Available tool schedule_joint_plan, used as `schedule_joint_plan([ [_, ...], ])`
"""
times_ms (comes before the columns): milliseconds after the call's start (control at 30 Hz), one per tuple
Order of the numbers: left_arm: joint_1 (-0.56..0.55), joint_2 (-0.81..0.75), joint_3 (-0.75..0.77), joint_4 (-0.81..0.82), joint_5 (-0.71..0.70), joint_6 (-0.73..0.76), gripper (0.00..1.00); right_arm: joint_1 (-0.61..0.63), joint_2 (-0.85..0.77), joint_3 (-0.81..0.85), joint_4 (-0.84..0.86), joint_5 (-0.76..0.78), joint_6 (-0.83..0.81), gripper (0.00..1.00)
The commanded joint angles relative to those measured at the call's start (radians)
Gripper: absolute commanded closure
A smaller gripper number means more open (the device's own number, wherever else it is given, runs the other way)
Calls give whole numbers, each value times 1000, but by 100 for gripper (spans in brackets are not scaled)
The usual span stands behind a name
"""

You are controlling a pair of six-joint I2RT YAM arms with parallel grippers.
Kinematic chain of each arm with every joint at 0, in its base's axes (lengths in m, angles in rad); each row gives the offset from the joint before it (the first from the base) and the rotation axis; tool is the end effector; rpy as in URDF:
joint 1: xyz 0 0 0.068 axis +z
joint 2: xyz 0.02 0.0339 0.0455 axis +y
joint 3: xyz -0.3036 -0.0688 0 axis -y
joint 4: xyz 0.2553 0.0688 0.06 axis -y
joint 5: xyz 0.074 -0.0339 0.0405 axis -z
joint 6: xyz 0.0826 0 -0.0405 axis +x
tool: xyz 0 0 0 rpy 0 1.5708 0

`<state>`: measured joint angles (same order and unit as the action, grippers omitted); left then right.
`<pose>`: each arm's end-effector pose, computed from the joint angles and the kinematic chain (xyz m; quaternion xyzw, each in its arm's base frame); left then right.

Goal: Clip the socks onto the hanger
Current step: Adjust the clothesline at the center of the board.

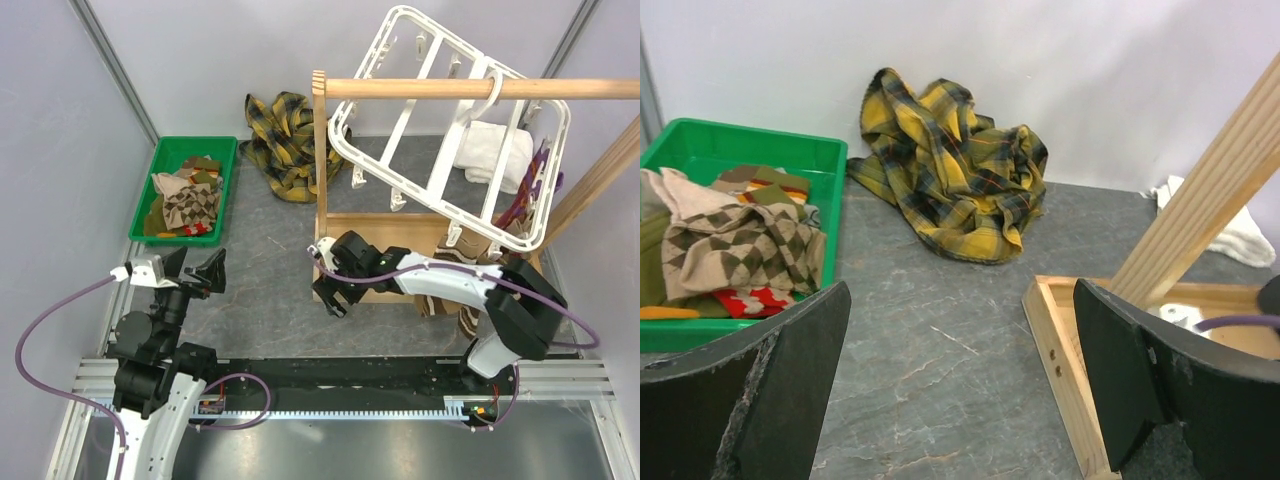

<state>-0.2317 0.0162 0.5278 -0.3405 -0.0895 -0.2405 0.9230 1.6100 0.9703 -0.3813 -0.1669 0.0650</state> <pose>0.0637 -0.0074 0.3223 -0.0371 0.6433 -0.1507 0.7497 0.2025 0.2904 0.1801 -0.4195 0.8628 0.1989 0.2001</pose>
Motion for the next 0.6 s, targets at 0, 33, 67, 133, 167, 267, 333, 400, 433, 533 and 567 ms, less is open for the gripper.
schedule_joint_plan([
  [0, -3, 39, 3, 35, 62, 49, 1, 19, -177, -54, 65, 148, 122, 5],
  [33, -3, 45, 3, 35, 65, 49, 1, 19, -202, -80, 80, 193, 140, 5],
  [67, -3, 48, 3, 35, 71, 49, 1, 19, -222, -93, 97, 287, 160, 5],
  [133, -3, 65, 3, 40, 86, 49, 1, 19, -271, -126, 131, 383, 209, 4],
  [167, -3, 71, 3, 43, 120, 49, 1, 19, -283, -134, 133, 421, 226, 3],
  [267, -3, 117, 3, 66, 215, 50, 1, 19, -312, -156, 139, 536, 291, 3],
  [333, -3, 165, 6, 86, 293, 41, 1, 19, -343, -177, 162, 540, 318, 3],
  [400, -3, 260, 21, 95, 374, 50, 1, 19, -380, -192, 199, 508, 320, 3],
  [433, -3, 293, 24, 118, 440, 47, 1, 20, -390, -202, 205, 489, 326, 3],
  [533, -3, 434, 44, 179, 542, 23, 1, 17, -418, -222, 210, 551, 346, 2],
  [567, -3, 489, 60, 201, 566, 6, 1, 17, -423, -226, 203, 585, 354, 2],
])
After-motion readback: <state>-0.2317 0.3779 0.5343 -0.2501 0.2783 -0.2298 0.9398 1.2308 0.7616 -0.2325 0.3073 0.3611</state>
